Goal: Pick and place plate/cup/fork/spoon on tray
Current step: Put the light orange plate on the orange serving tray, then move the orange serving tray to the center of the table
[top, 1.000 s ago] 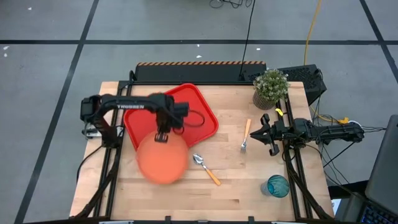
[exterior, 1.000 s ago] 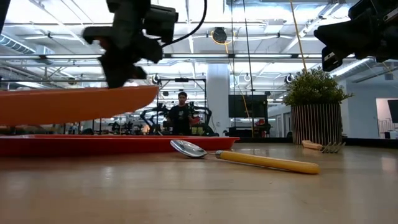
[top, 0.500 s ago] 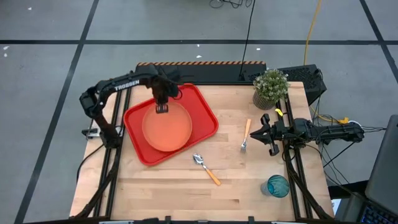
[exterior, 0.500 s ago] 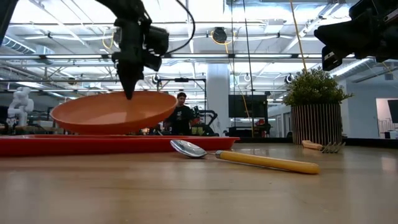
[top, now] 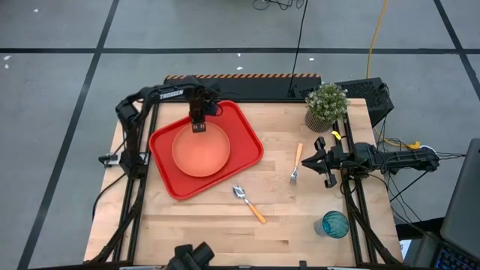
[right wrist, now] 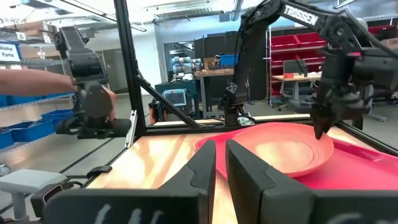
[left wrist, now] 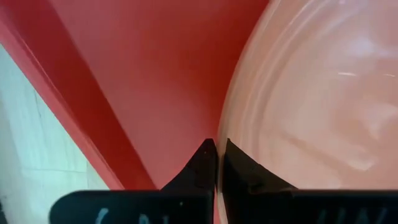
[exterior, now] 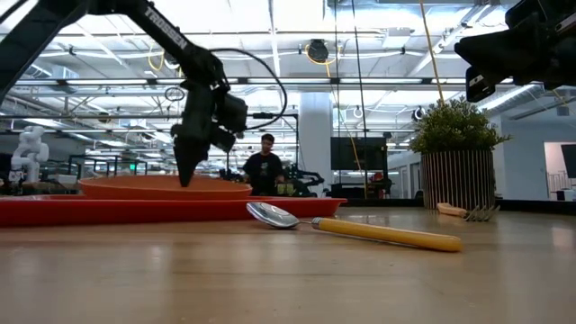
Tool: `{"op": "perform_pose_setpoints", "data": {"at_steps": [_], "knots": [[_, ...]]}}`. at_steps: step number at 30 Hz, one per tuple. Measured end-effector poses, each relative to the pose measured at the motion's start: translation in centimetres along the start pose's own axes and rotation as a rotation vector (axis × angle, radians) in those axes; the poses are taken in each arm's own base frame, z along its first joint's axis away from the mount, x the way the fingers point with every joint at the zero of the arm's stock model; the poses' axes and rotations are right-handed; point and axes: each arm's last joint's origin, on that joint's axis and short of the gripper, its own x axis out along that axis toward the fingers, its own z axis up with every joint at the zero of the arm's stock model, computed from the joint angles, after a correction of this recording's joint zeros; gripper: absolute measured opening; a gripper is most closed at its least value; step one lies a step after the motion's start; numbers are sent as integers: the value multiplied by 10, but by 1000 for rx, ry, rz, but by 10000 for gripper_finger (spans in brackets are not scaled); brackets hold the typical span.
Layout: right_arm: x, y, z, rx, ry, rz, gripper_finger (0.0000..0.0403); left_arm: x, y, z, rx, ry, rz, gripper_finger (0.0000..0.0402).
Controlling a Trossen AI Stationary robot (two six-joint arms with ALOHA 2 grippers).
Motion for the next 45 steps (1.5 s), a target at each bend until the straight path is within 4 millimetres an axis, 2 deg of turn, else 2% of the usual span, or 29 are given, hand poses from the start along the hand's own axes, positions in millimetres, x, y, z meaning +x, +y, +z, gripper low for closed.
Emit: {"op": "perform_pose_setpoints", "data": {"at_steps": [5,12,16,21,26,31,37,41,45], "knots": [[0,0,-2,11,18,-2,32,2,10,0,-8,-24,36,8],[0,0,-4,39,39,-5,32,2,11,4,-14,-41,73,80],[0,-1,-5,49,50,-7,32,3,6,7,-12,-43,68,106],[0,-1,-5,58,52,-7,32,3,-2,12,12,-40,71,116],[0,-1,-6,58,62,-8,32,1,-5,11,25,23,171,117],[0,-1,-6,58,62,-8,32,-20,-10,4,30,-21,213,117],[0,-1,-7,59,74,-12,32,-63,-24,-14,-11,-141,288,118],[0,-1,-9,60,94,-16,32,-95,-43,-29,-119,-258,336,118],[-1,-1,-10,67,104,-18,32,-122,-72,-43,-265,-389,329,118]]}}
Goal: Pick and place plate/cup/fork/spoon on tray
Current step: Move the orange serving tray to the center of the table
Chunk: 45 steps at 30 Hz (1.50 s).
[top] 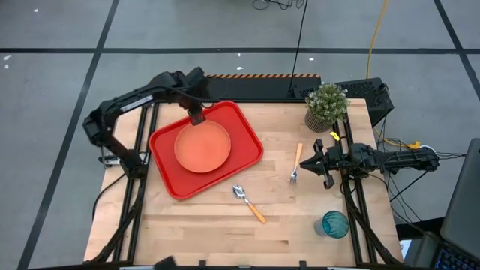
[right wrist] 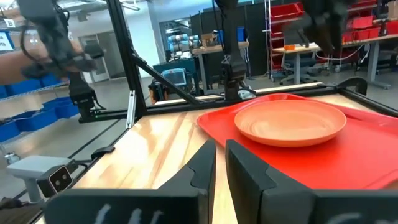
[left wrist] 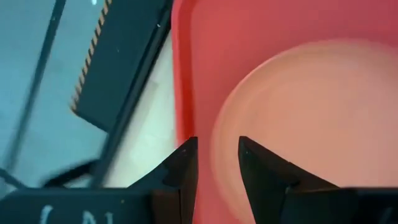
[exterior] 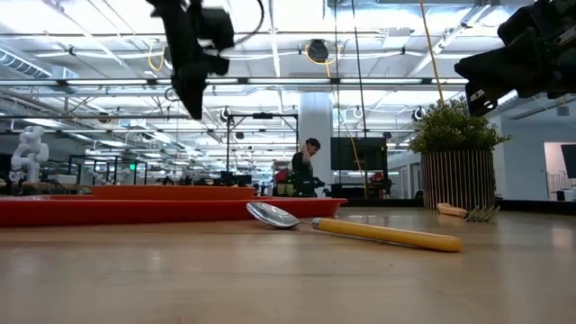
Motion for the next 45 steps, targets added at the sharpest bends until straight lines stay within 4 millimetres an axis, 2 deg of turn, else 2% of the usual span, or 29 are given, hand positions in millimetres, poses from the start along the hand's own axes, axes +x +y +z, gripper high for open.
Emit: {"op": "perform_pose_setpoints", "data": {"at_steps": [4,9,13,16,21,25,28,31,35,40,45], "knots": [[0,0,-2,37,16,-3,32,-27,-22,-12,-233,-18,-26,118],[0,-4,-6,86,46,-107,32,-37,-57,-30,-189,113,87,118],[1,-8,-7,71,49,-231,32,-44,-81,-34,-111,88,167,118],[3,-8,-12,42,140,-246,36,-55,-94,-34,-23,-7,140,118],[12,-3,22,-27,128,-238,56,-84,-108,-24,30,-342,55,118],[25,0,47,-76,159,-239,74,-109,-111,-25,45,-559,7,118],[37,3,67,-96,181,-261,83,-105,-111,-31,35,-665,-13,118],[53,3,85,-92,226,-282,90,-83,-114,-45,17,-730,-55,118],[76,-3,108,18,340,-363,91,-58,-114,-67,-23,-827,-86,118],[108,-18,127,94,558,-491,91,-53,-108,-89,-78,-968,-98,118],[141,-39,142,110,664,-540,91,-48,-104,-110,-118,-979,-5,118]]}}
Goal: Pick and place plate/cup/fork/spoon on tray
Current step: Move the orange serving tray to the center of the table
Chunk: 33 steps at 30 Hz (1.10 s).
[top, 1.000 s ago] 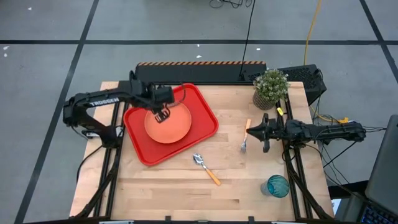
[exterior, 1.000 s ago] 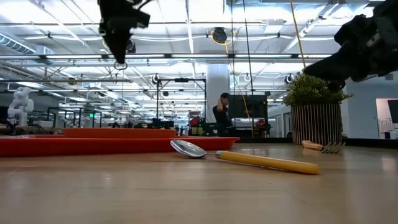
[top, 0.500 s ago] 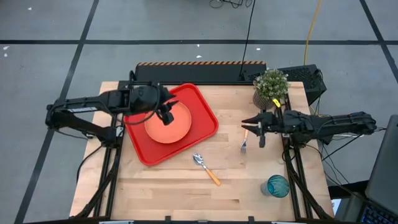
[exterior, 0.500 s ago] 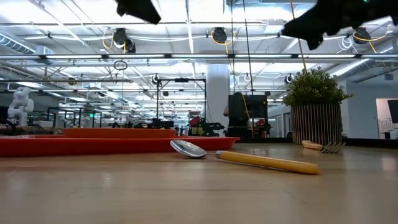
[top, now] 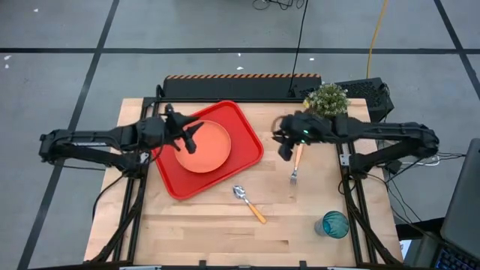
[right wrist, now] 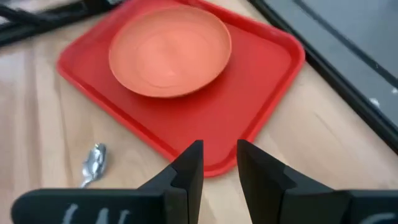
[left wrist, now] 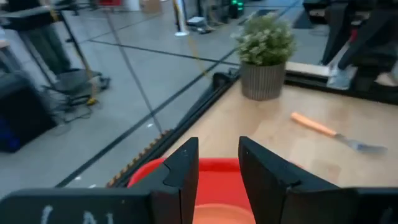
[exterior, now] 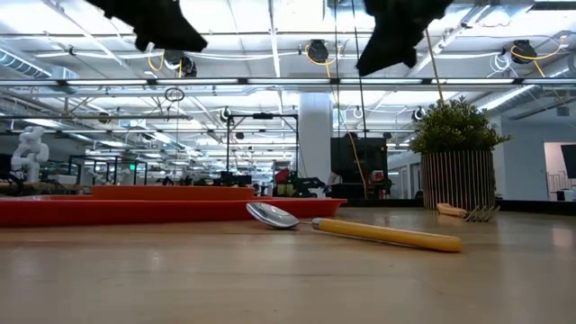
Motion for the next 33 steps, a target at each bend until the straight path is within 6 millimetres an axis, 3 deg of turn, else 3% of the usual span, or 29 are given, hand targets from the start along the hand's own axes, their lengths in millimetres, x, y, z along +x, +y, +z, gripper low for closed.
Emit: {"op": "perform_pose_setpoints", "data": {"at_steps": [6,13,23,28,33], "knots": [[32,-12,21,31,83,26,91,-3,-2,-33,80,56,49,117],[82,-35,12,166,279,44,91,-4,-3,-57,104,92,101,117],[145,-57,-11,247,429,30,91,-10,-5,-69,94,94,93,117],[160,-56,-18,262,467,70,91,-10,-5,-69,94,90,97,117],[161,-56,-17,269,449,69,91,-10,-5,-69,83,90,99,117]]}}
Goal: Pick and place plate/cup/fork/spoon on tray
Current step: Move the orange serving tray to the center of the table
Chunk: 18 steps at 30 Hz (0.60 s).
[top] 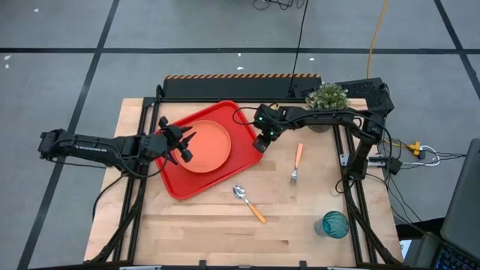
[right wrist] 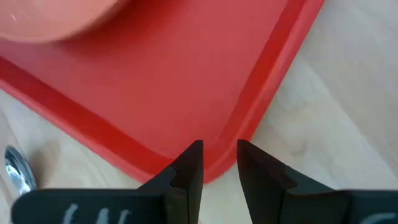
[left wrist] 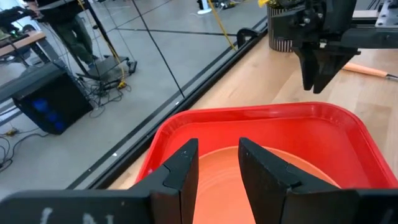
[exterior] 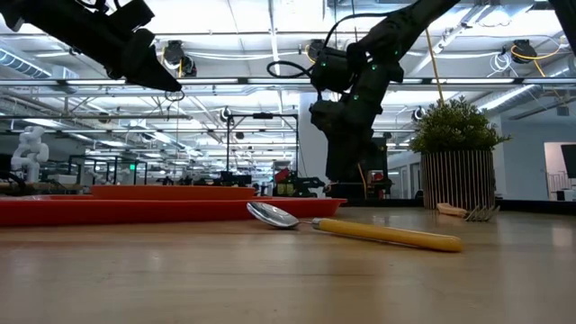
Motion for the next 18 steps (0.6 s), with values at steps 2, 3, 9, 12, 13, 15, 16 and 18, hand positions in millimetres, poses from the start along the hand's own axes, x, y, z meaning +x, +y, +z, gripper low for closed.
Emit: {"op": "perform_pose_setpoints", "data": {"at_steps": [2,3,9,12,13,15,16,18], "knots": [[0,0,0,7,-4,-2,91,0,0,0,-1,0,0,117],[0,0,1,6,-7,-2,91,0,0,0,-2,0,-1,117],[0,2,6,-27,-65,0,91,-3,-4,-1,18,0,-38,117],[0,2,8,-40,-94,-29,91,-4,-6,-2,34,11,-50,117],[0,2,8,-45,-97,-28,91,-4,-6,-3,37,17,-52,117],[0,2,9,-53,-110,-26,91,-5,-7,-5,37,29,-56,117],[0,3,9,-57,-113,-25,91,-5,-7,-5,35,32,-57,117],[0,4,9,-71,-109,-25,91,-6,-8,-6,32,37,-62,117]]}}
